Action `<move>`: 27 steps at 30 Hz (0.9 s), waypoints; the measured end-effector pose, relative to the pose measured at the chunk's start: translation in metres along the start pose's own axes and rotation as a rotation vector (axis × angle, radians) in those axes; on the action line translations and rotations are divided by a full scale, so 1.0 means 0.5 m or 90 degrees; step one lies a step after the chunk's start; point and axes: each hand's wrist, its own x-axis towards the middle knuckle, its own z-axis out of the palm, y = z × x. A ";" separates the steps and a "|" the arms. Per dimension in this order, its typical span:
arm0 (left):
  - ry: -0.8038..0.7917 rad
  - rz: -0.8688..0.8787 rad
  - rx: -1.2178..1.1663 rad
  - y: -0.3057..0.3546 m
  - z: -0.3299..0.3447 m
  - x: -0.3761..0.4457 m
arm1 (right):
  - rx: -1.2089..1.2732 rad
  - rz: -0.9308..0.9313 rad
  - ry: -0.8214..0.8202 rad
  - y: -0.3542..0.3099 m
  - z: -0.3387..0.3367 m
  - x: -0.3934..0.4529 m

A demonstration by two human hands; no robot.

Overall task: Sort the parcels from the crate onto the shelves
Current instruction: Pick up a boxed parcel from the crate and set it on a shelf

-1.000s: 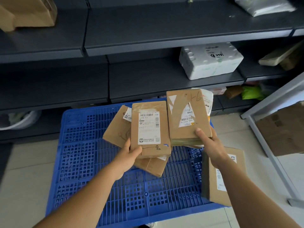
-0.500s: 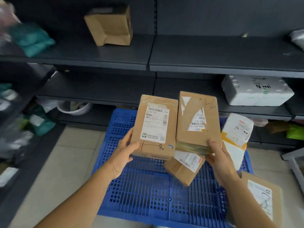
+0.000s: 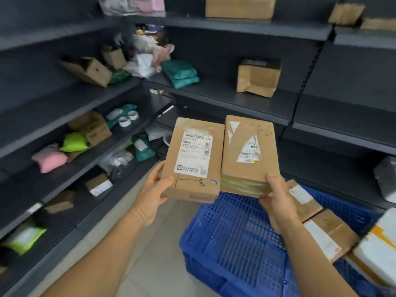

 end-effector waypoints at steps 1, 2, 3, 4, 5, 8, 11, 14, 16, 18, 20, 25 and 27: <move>0.023 0.013 -0.009 0.012 -0.045 -0.024 | -0.011 -0.008 -0.022 0.000 0.042 -0.015; 0.044 0.026 -0.015 0.022 -0.090 -0.049 | -0.022 -0.014 -0.043 -0.003 0.088 -0.036; 0.062 0.043 -0.017 0.033 -0.134 -0.073 | -0.026 -0.020 -0.062 -0.003 0.131 -0.055; 0.079 0.062 -0.019 0.041 -0.179 -0.094 | -0.028 -0.027 -0.082 -0.004 0.175 -0.075; 0.095 0.080 -0.022 0.049 -0.222 -0.116 | -0.027 -0.032 -0.105 -0.005 0.218 -0.096; 0.159 0.131 -0.049 0.069 -0.342 -0.179 | -0.030 -0.041 -0.169 -0.015 0.344 -0.166; 0.217 0.151 -0.075 0.092 -0.446 -0.249 | -0.037 -0.053 -0.227 -0.019 0.459 -0.229; 0.275 0.186 -0.073 0.117 -0.546 -0.320 | -0.040 -0.077 -0.287 -0.026 0.565 -0.291; 0.314 0.196 -0.069 0.129 -0.606 -0.362 | -0.035 -0.081 -0.321 -0.032 0.628 -0.325; 0.352 0.210 -0.076 0.137 -0.657 -0.404 | -0.035 -0.085 -0.359 -0.035 0.687 -0.355; 0.387 0.226 -0.089 0.146 -0.698 -0.443 | -0.038 -0.082 -0.398 -0.043 0.747 -0.389; 0.476 0.244 -0.109 0.167 -0.796 -0.514 | -0.050 -0.069 -0.478 -0.065 0.884 -0.463; 0.512 0.240 -0.104 0.171 -0.834 -0.530 | -0.056 -0.064 -0.508 -0.071 0.937 -0.482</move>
